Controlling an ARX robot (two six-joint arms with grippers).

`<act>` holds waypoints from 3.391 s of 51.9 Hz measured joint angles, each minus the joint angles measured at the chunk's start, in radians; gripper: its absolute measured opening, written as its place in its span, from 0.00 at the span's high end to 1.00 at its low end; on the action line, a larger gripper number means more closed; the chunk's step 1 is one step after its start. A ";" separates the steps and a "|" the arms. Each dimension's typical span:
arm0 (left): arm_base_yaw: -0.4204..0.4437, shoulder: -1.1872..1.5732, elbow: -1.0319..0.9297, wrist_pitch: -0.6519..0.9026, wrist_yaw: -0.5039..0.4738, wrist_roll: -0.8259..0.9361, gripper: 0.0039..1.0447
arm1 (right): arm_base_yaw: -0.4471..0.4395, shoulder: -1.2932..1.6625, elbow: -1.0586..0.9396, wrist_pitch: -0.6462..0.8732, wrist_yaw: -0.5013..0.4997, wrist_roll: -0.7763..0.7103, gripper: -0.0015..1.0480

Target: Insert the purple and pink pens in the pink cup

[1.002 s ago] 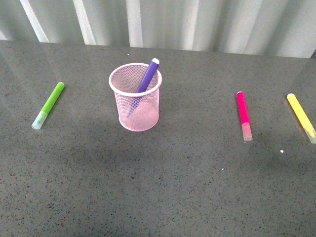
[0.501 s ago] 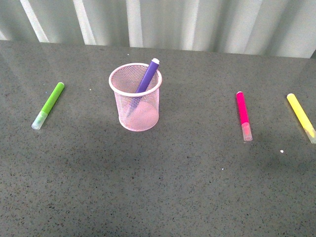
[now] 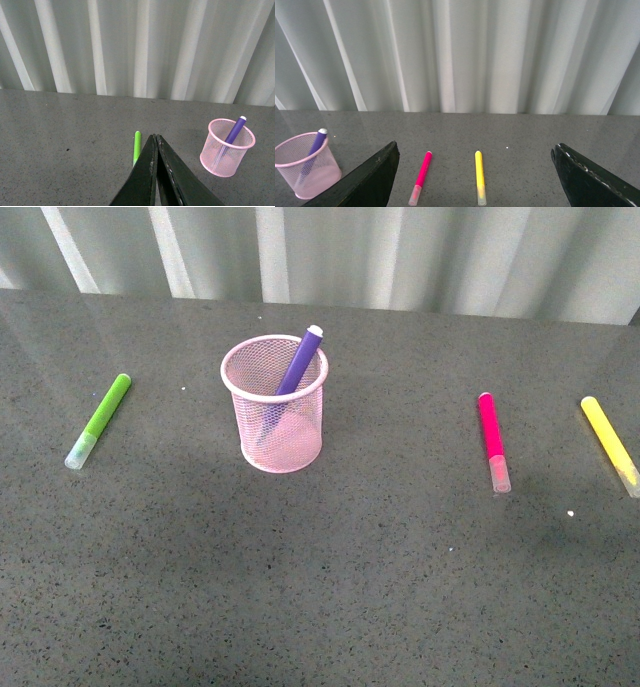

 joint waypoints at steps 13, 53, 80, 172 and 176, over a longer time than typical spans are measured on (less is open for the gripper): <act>0.000 0.000 0.000 0.000 0.000 0.000 0.51 | 0.000 0.000 0.000 0.000 0.000 0.000 0.07; 0.000 -0.001 0.000 0.000 0.000 0.002 0.06 | 0.059 1.730 0.665 0.333 0.142 0.103 0.07; 0.000 -0.001 0.000 0.000 0.000 0.002 0.06 | 0.177 2.053 0.950 0.276 0.129 0.235 0.07; 0.000 -0.001 0.000 0.000 0.000 0.002 0.06 | 0.251 2.099 0.927 0.680 0.083 0.177 0.89; 0.000 -0.001 0.000 0.000 0.000 0.002 0.06 | 0.273 2.075 0.920 0.777 0.082 0.114 0.89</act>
